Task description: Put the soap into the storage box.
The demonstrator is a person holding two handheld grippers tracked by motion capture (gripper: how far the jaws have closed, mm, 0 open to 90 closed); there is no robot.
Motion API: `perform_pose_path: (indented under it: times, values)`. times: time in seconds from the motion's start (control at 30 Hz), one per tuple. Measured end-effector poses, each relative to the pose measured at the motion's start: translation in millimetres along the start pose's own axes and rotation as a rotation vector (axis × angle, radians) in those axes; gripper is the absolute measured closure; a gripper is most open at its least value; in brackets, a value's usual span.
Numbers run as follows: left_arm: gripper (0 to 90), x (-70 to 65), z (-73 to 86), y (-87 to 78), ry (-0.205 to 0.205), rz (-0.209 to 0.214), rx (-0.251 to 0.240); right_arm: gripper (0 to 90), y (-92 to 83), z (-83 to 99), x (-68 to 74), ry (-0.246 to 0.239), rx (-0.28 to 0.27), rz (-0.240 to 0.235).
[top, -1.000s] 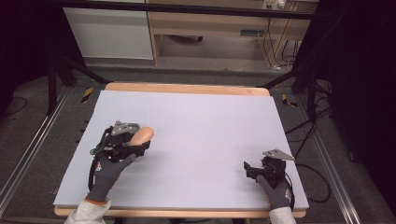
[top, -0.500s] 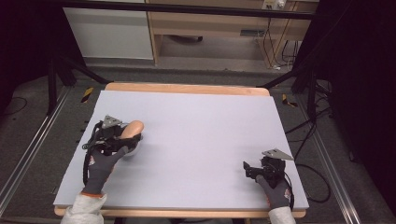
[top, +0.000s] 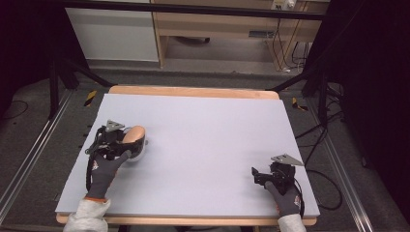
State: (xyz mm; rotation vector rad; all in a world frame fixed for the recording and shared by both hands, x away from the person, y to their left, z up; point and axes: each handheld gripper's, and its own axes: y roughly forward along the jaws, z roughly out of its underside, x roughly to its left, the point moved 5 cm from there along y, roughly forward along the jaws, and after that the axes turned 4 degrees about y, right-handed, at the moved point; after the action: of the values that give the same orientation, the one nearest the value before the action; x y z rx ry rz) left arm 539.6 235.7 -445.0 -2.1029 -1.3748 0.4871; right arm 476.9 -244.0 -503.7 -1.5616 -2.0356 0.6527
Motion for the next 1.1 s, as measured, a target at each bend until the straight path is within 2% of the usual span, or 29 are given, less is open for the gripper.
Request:
perform_pose_path:
  times: [0.53,1.1]
  values:
    - [31.7,4.3,9.5,11.8,0.006,-0.025,0.047,5.1,0.3,0.2,-0.1,-0.003,0.0,0.002]
    - [31.1,6.3,11.7,14.0,-0.005,-0.033,0.051,5.0,0.7,0.3,0.1,-0.005,0.001,0.003]
